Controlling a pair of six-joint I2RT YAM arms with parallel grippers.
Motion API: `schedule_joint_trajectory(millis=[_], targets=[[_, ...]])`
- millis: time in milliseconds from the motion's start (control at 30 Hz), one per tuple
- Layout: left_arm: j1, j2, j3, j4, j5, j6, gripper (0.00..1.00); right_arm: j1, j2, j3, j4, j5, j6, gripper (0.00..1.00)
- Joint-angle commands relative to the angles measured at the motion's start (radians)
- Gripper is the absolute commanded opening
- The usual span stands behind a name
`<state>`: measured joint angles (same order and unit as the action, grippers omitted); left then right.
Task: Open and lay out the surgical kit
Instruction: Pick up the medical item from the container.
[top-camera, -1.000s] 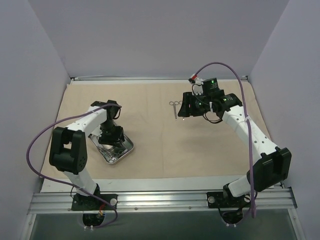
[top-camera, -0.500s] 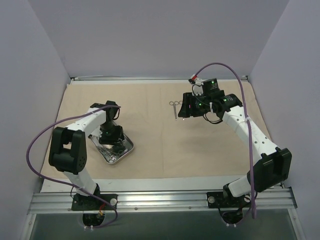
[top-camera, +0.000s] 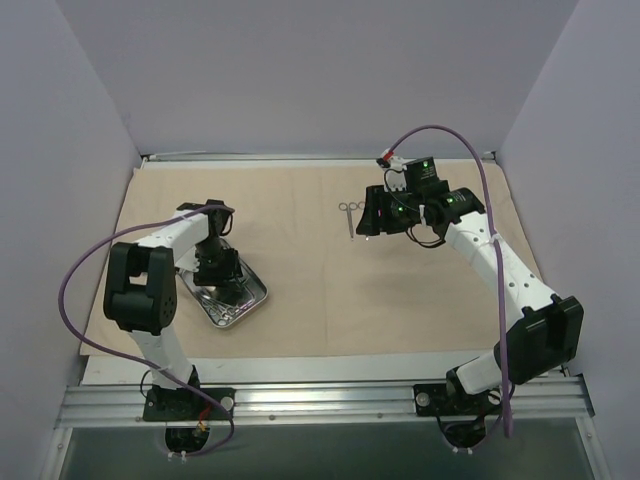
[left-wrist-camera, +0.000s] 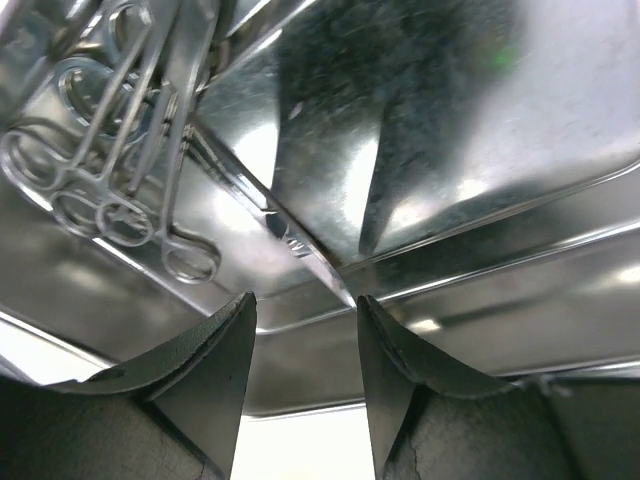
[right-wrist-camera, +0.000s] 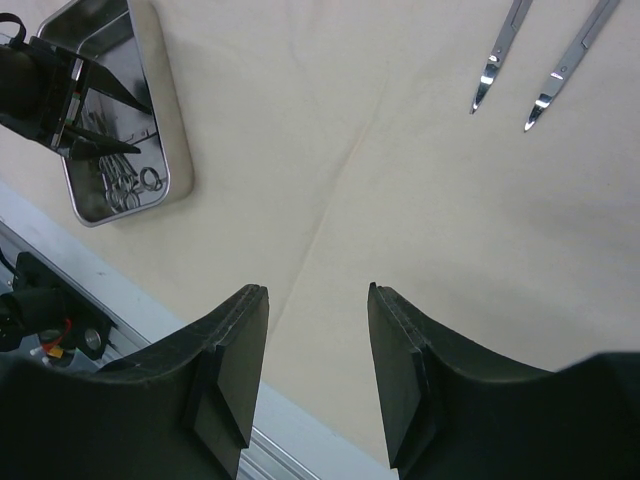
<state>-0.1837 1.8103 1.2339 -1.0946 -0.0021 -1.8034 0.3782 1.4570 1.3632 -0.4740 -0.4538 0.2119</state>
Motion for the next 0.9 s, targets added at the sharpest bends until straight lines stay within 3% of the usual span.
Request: schedule_joint_trajectory(millis=[0, 333, 467, 633, 867], targets=[[0.009, 0.027, 0.058, -0.016, -0.064, -0.468, 0.54, -0.010, -0.004, 0.002, 0.018, -0.011, -0.014, 0.45], [0.007, 0.089, 0.082, -0.019, -0.071, -0.470, 0.54, -0.010, 0.025, 0.017, 0.018, -0.017, -0.019, 0.45], [-0.002, 0.072, 0.010, 0.038, -0.065, -0.491, 0.52, -0.010, 0.029, 0.019, 0.020, -0.023, -0.020, 0.45], [-0.003, 0.070, -0.028, 0.076, -0.072, -0.493, 0.44, -0.009, 0.028, 0.010, 0.020, -0.023, -0.020, 0.45], [0.001, 0.124, 0.016, 0.085, -0.073, -0.430, 0.22, -0.004, 0.016, 0.016, 0.008, -0.010, -0.025, 0.45]])
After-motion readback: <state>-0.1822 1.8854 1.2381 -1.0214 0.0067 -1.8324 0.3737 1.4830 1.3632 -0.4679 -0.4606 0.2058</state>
